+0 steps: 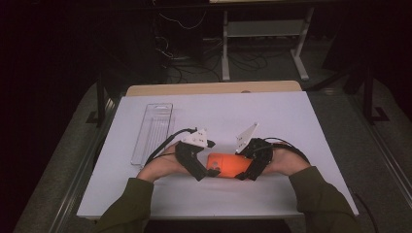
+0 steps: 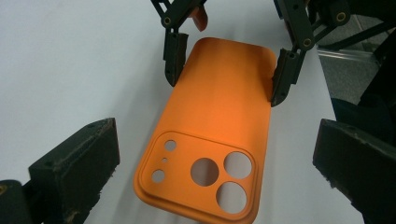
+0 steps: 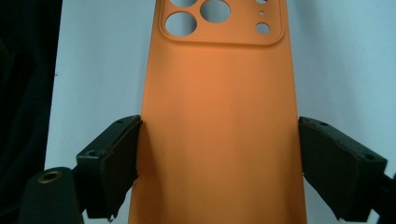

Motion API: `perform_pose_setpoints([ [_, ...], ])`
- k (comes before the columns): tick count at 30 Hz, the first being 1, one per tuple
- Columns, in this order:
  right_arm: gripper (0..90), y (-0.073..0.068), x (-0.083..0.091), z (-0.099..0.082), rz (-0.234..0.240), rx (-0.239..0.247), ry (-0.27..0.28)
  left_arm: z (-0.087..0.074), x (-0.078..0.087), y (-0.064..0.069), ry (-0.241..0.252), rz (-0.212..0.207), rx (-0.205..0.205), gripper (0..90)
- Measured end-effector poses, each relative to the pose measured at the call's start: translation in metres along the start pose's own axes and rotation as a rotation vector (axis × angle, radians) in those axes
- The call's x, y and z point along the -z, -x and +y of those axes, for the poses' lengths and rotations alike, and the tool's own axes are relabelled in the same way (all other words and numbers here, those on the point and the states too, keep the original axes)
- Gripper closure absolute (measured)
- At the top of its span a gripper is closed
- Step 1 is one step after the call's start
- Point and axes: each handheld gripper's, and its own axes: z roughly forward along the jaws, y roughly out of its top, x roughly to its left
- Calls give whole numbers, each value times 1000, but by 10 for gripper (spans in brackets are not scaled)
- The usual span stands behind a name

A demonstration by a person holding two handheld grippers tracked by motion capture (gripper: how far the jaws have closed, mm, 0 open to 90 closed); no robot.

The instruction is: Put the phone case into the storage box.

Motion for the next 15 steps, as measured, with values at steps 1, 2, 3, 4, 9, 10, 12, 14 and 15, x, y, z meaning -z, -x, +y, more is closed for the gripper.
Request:
perform_pose_setpoints([
  [1,151,0,0,0,-1,6,0,0,-1,0,0,-1,0,0],
  [2,151,0,0,0,-1,6,0,0,-1,1,-2,-4,3,0],
  [3,151,-1,0,1,1,11,0,0,-1,1,-5,-6,1,0],
  [4,151,-1,-1,1,5,10,2,0,-2,2,-14,-8,-3,0],
  [9,151,-4,-2,3,7,26,-7,-1,-4,3,-31,-15,-10,0],
  [10,151,-4,-2,3,7,26,-7,-1,-5,3,-33,-14,-12,0],
  [12,151,-5,-3,5,8,35,-8,-1,-5,3,-46,-20,-30,0],
  [14,152,-5,-3,5,11,37,-11,-1,-6,3,-47,-21,-35,0],
  [15,151,-6,-3,6,11,39,-14,-1,-6,3,-51,-20,-38,0],
])
